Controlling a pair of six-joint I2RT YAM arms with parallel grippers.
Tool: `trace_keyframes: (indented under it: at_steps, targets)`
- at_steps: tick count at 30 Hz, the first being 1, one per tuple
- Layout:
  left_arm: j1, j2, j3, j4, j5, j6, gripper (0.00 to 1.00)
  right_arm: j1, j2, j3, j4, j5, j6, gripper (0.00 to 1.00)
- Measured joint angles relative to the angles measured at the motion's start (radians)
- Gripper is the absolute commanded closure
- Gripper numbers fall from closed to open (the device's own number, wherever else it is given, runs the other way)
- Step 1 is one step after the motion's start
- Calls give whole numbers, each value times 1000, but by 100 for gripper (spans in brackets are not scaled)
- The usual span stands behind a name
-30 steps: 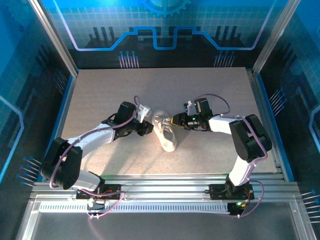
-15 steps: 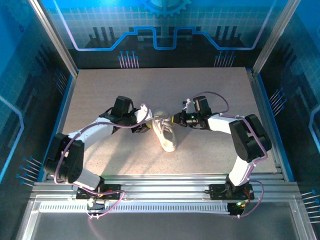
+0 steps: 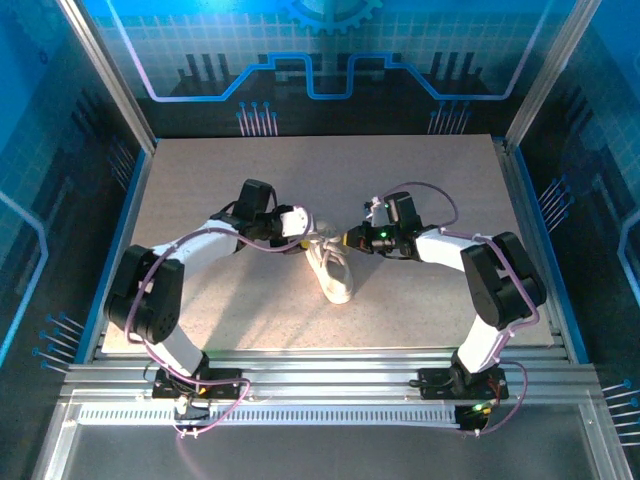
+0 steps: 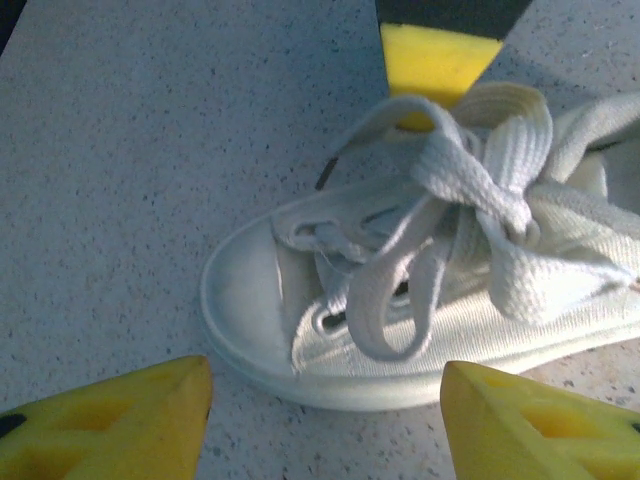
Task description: Tie the shoes
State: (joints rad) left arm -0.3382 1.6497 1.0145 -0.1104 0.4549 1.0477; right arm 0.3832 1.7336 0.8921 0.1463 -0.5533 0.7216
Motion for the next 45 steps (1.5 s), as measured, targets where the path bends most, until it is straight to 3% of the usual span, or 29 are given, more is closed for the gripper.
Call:
trace_keyframes:
  at_steps: [8, 11, 14, 17, 18, 38, 39, 43, 45]
  targets:
    - [-34, 33, 27, -61, 14, 36, 39, 4, -22, 1, -24, 14, -8, 98]
    - [-39, 35, 30, -81, 14, 53, 46, 4, -34, 1, -26, 23, -8, 98]
    - [-48, 50, 50, -106, 14, 67, 67, 4, -44, 1, -26, 29, -8, 99]
    - [-58, 64, 74, -132, 14, 69, 97, 4, -55, 1, -26, 37, -8, 99]
    - [-58, 67, 81, -140, 13, 73, 100, 4, -60, 1, -26, 42, -8, 99]
    - [-56, 58, 13, -192, -16, -1, 100, 4, -127, -69, -29, 102, -31, 100]
    - [-56, 57, 11, -189, -16, -3, 100, 4, -130, -69, -28, 102, -31, 99]
    - [-57, 56, 11, -177, -16, -12, 100, 4, -134, -69, -26, 101, -30, 70]
    - [-57, 56, 11, -172, -17, -19, 100, 4, -135, -69, -26, 101, -23, 60]
